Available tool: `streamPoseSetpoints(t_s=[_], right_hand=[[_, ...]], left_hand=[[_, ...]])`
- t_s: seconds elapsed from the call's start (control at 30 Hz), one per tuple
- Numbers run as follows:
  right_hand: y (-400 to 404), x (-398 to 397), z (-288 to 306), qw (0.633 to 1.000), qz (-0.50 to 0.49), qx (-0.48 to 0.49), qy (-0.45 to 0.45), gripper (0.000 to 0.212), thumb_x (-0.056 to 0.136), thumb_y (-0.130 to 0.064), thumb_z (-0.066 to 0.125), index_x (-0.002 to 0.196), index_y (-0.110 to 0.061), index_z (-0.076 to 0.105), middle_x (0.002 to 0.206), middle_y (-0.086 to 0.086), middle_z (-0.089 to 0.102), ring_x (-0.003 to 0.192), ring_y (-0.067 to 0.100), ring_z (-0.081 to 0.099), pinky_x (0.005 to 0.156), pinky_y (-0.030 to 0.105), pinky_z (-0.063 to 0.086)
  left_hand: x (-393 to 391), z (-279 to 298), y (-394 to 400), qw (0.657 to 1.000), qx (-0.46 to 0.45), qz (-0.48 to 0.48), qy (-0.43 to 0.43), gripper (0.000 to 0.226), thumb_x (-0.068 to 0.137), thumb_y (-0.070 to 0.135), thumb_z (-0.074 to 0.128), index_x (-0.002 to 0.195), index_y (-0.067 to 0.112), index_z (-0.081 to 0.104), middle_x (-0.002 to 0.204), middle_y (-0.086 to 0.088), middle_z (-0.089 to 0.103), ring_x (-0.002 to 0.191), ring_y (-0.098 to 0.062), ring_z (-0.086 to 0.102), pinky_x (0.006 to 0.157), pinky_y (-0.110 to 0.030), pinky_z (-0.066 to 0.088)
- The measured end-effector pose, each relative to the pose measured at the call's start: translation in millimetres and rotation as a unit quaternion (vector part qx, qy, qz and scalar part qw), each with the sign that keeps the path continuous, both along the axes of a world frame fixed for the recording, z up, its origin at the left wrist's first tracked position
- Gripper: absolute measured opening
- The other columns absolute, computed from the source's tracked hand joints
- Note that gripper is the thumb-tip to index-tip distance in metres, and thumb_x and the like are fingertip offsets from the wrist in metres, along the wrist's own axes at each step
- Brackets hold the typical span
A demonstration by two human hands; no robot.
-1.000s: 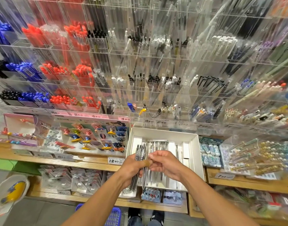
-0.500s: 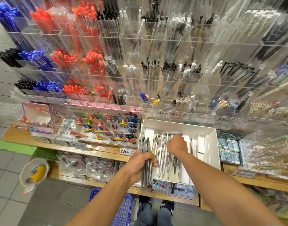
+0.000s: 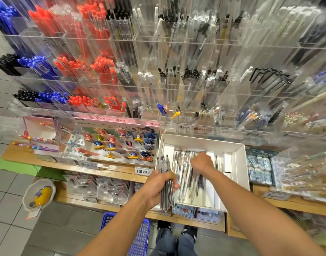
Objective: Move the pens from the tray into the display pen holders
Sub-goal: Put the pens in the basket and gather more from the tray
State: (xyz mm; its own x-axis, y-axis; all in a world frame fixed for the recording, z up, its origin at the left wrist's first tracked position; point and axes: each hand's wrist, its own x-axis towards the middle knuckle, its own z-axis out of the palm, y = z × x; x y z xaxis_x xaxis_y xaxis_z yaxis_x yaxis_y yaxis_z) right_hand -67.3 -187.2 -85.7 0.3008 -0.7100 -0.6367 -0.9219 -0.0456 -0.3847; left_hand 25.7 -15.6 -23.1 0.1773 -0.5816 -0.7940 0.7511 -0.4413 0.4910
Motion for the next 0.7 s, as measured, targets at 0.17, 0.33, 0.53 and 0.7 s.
streamPoseSetpoints(t_s=[0.17,0.33,0.53,0.7], right_hand=[[2.6,-24.2,20.2,0.98,-0.023,0.073,-0.182,0.017,0.097,-0.026,0.053,0.112,-0.02,0.048,0.09,0.003,0.066,0.071,0.022,0.07,0.059,0.027,0.048],[8.2,-32.1,50.5,0.905,-0.058,0.246,-0.343,0.022,0.095,-0.025,0.061,0.109,-0.016,0.047,0.09,0.01,0.065,0.065,0.021,0.069,0.058,0.026,0.054],[7.1,-32.9,68.5,0.848,-0.093,0.354,-0.383,0.016,0.092,-0.021,0.063,0.096,-0.011,0.053,0.07,0.008,0.068,0.062,0.019,0.065,0.058,0.026,0.055],[5.2,-37.6,67.0,0.82,-0.129,0.379,-0.408,0.025,0.08,-0.021,0.071,0.094,-0.006,0.057,0.083,0.005,0.061,0.067,0.02,0.068,0.064,0.026,0.058]], left_hand=[[-0.5,0.9,-7.0,1.0,0.004,0.019,0.0,0.046,0.082,-0.009,0.068,0.124,-0.006,0.051,0.083,-0.016,0.071,0.06,-0.022,0.064,0.051,-0.03,0.055],[-4.9,5.6,-17.0,0.999,-0.007,-0.019,-0.033,0.05,0.081,0.014,0.079,0.12,-0.004,0.054,0.071,-0.007,0.063,0.057,-0.016,0.056,0.051,-0.031,0.049],[-8.9,9.2,-26.3,0.99,-0.008,-0.085,-0.109,0.117,0.047,0.036,0.096,0.144,0.006,0.038,0.109,-0.015,0.072,0.079,-0.021,0.066,0.064,-0.036,0.055],[-7.6,8.2,-28.9,0.988,0.01,-0.104,-0.115,0.089,0.052,0.032,0.096,0.123,0.007,0.048,0.092,-0.012,0.076,0.053,-0.009,0.054,0.05,-0.026,0.049]])
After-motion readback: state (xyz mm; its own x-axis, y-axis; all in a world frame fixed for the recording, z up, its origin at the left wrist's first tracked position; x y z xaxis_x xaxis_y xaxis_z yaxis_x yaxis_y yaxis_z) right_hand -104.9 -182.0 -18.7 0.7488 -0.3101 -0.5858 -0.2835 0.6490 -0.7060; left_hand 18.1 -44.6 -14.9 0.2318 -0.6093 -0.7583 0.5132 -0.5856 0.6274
